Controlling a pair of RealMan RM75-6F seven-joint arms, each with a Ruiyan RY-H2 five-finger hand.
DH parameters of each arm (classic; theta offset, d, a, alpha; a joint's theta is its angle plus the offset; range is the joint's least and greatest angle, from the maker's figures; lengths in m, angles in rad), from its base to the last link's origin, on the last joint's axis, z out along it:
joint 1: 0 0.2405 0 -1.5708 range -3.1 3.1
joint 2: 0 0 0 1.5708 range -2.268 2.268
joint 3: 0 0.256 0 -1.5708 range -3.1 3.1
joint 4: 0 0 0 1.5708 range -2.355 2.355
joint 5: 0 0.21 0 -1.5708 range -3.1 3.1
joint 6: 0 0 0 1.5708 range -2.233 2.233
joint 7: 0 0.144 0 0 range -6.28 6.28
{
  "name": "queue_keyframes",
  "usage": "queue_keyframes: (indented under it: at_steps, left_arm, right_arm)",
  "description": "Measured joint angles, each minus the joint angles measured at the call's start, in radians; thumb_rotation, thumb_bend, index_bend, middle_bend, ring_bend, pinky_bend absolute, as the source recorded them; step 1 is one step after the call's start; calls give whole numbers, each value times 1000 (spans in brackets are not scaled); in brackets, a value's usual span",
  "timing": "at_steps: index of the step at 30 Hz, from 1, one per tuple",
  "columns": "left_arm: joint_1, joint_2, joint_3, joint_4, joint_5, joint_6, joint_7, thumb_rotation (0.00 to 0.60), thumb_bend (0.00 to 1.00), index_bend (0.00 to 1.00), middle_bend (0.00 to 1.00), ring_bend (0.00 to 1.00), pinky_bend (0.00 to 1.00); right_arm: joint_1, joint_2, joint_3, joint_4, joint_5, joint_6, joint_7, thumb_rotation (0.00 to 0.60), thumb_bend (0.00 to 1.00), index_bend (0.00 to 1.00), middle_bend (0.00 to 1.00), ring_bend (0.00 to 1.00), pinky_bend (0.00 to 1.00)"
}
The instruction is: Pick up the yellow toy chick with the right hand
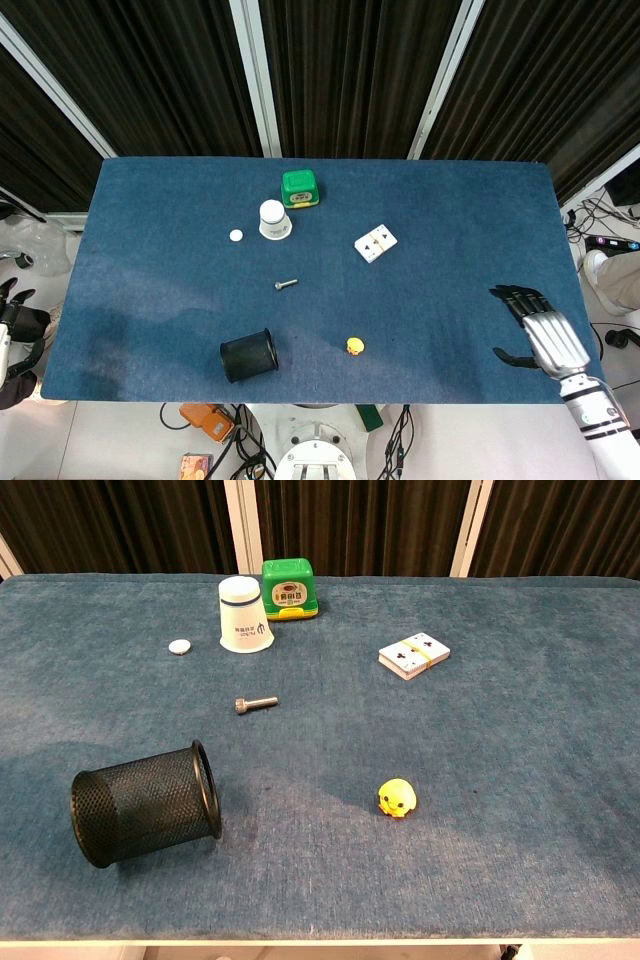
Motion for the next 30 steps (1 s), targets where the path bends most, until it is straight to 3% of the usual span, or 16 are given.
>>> queue_keyframes:
  at_steps: [9, 17, 30]
  left_arm:
    - [-1, 4, 3, -3, -2, -8, 2, 600, 298, 168, 27, 56, 174]
    - [-3, 7, 3, -4, -7, -14, 3, 600, 297, 168, 27, 57, 174]
    - [-5, 9, 2, -5, -14, -21, 3, 600, 298, 169, 27, 57, 174]
  right_arm:
    - [175, -140, 5, 43, -40, -194, -42, 600, 319, 278, 175, 166, 157]
    - [267, -265, 19, 95, -26, -285, -74, 600, 319, 364, 175, 166, 158]
    - [386, -410, 49, 176, 41, -377, -79, 600, 321, 419, 175, 169, 158]
